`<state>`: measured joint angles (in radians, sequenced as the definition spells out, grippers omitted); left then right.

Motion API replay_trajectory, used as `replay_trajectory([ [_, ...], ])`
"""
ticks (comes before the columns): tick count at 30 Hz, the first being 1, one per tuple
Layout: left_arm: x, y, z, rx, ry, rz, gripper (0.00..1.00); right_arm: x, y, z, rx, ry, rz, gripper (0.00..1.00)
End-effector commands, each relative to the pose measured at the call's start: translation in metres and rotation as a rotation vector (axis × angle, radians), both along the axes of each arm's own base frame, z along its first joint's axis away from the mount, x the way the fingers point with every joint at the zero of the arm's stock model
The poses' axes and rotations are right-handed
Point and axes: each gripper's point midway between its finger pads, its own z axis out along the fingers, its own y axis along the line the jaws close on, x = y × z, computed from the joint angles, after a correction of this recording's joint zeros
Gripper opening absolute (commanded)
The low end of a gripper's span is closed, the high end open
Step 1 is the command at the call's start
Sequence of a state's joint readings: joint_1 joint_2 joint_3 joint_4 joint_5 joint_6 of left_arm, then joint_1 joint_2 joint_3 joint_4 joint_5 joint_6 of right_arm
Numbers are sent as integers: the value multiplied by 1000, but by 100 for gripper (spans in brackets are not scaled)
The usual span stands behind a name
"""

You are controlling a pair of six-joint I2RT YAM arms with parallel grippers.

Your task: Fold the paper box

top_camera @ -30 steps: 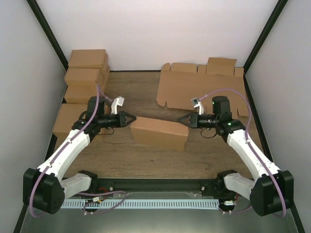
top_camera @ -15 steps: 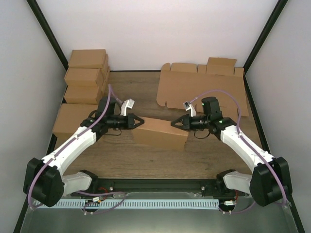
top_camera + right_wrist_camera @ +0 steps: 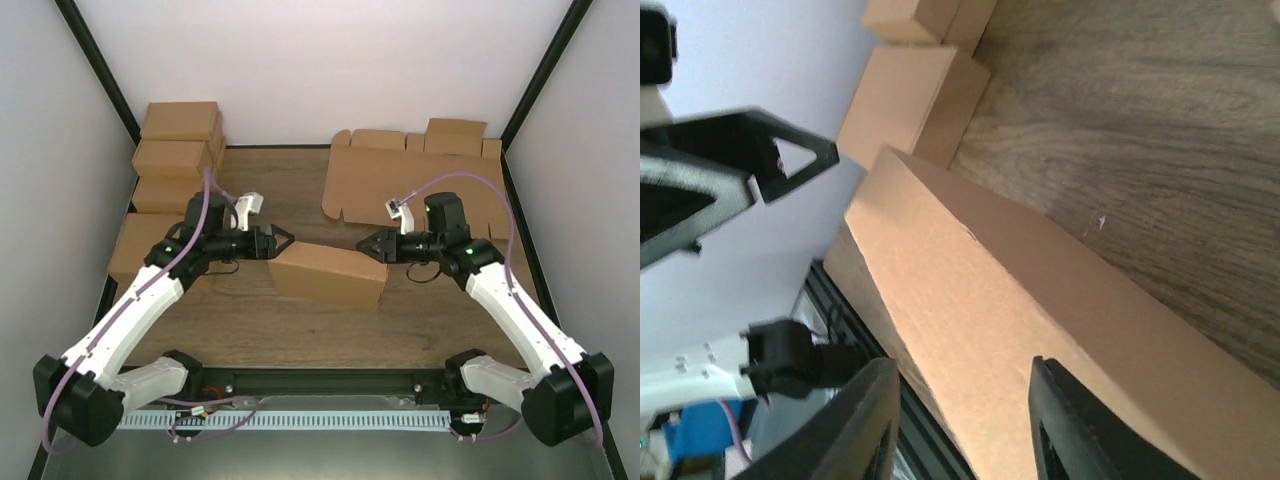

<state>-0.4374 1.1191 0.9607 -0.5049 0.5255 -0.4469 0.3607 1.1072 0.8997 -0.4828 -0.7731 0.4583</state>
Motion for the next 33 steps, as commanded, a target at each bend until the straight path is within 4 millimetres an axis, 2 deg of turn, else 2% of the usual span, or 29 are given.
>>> replay_trajectory([
  [1, -3, 22, 15, 17, -30, 126, 98, 0, -22, 18, -95, -97, -98, 46],
  [3, -4, 28, 8, -14, 6, 189, 100, 0, -32, 17, -132, -119, -154, 55],
  [8, -7, 27, -10, -92, 173, 277, 100, -2, -50, 15, -177, -182, -238, 70],
  [14, -15, 35, -28, -16, 209, 287, 100, -8, -54, -15, -213, -128, -236, 88],
  [18, -24, 35, -42, -22, 233, 276, 100, -13, -55, -37, -225, -45, -242, 88],
  [22, -23, 31, -48, -35, 218, 248, 98, -21, -54, -52, -212, -1, -233, 81],
  [28, -10, 26, -46, 43, 105, 155, 83, -32, -46, -58, -157, 64, -204, 77],
  [33, -3, 22, -49, 90, 105, 114, 65, -33, -45, -57, -140, 90, -209, 73],
])
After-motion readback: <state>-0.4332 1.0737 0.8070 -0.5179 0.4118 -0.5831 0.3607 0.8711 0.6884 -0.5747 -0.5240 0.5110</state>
